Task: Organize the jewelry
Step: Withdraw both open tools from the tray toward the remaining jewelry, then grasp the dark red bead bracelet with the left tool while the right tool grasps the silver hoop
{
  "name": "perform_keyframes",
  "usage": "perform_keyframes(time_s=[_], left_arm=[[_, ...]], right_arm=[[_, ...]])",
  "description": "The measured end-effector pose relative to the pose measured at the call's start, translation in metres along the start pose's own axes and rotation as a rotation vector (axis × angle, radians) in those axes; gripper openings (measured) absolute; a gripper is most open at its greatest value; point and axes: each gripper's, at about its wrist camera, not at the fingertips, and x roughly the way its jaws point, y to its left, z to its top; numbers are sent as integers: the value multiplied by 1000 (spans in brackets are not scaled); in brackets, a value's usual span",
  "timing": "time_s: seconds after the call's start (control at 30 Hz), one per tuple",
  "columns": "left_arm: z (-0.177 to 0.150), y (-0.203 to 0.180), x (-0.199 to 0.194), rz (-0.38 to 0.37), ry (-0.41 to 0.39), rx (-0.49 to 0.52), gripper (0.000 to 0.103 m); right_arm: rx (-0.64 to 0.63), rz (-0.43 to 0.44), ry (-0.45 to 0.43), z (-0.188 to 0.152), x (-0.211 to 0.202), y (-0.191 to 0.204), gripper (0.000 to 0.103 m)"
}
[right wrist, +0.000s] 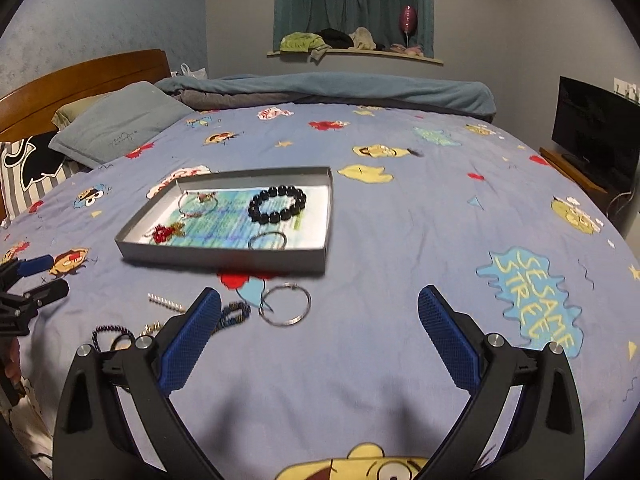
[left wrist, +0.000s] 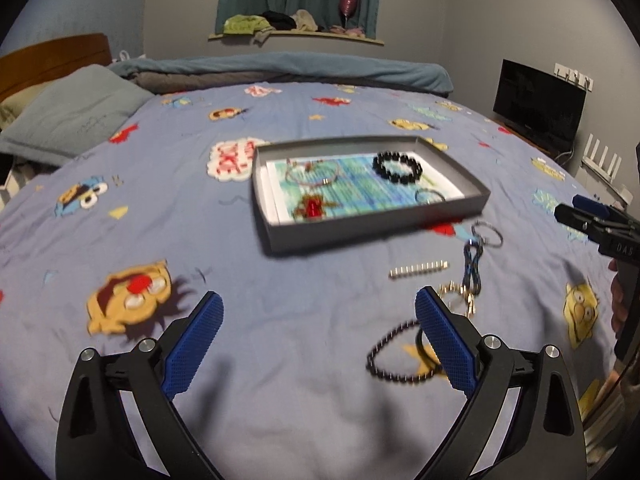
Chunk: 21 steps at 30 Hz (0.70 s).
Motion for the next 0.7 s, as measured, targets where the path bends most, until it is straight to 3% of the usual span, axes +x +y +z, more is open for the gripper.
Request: perform_keyframes(time_s=[0.53,0.7], left_arm=[[-32,-17,20,0,27,31,93],[-37,-21,23,-9,31,45,86]], right_arm=[[-3,-8,50,-29,15,5,97],[-15,-22,68,-35,25,7,97]])
